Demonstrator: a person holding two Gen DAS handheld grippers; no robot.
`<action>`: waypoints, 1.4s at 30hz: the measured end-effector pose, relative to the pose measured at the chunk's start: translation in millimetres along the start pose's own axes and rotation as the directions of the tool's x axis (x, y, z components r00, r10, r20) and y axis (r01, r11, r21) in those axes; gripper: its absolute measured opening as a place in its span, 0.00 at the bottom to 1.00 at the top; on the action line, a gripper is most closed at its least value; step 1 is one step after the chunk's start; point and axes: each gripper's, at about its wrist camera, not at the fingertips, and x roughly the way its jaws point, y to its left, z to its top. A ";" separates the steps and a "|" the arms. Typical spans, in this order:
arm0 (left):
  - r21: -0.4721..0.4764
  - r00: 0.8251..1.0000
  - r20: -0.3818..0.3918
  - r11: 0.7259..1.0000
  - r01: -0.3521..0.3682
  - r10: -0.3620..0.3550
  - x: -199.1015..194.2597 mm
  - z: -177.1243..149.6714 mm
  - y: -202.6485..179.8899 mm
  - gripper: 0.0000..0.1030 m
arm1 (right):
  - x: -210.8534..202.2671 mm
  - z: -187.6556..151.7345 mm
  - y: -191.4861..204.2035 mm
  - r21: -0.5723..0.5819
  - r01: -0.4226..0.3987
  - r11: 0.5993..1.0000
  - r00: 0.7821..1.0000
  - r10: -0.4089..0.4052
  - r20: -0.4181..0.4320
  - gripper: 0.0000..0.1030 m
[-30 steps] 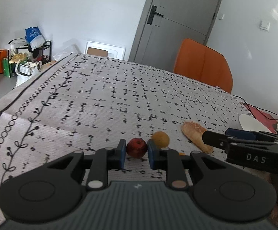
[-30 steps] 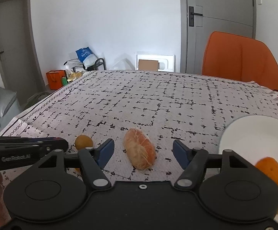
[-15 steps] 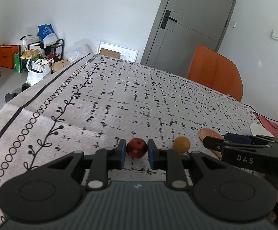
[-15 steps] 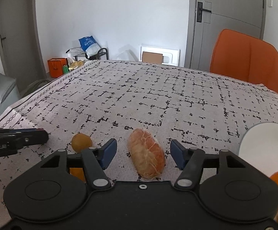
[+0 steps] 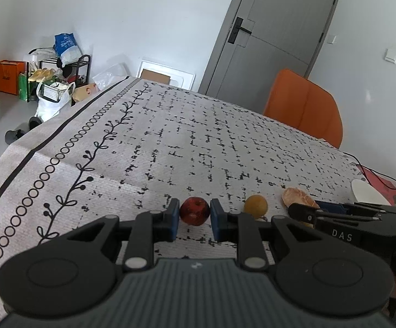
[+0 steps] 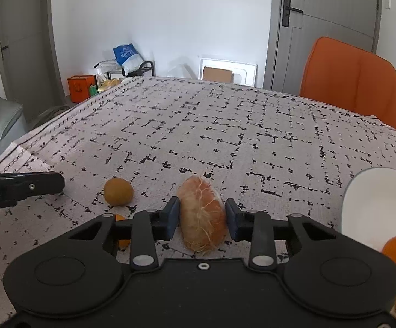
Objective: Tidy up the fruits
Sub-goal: 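Carry both fruits over the white bowl and open the left tool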
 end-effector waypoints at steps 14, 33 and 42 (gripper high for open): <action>0.070 0.997 0.031 0.996 0.064 -0.066 -4.2 13.6 -45.6 0.22 | -48.6 10.7 -26.0 0.079 0.024 0.997 0.993 -0.033 0.116 0.33; 0.185 0.986 0.014 0.969 0.162 -0.167 6.9 10.3 -125.7 0.22 | -90.0 -6.4 -101.1 0.199 0.126 0.972 0.973 -0.160 0.166 0.33; 0.226 0.981 -0.007 0.955 0.189 -0.193 18.1 6.9 -157.8 0.22 | -99.2 -21.3 -129.6 0.242 0.160 0.957 0.966 -0.202 0.162 0.33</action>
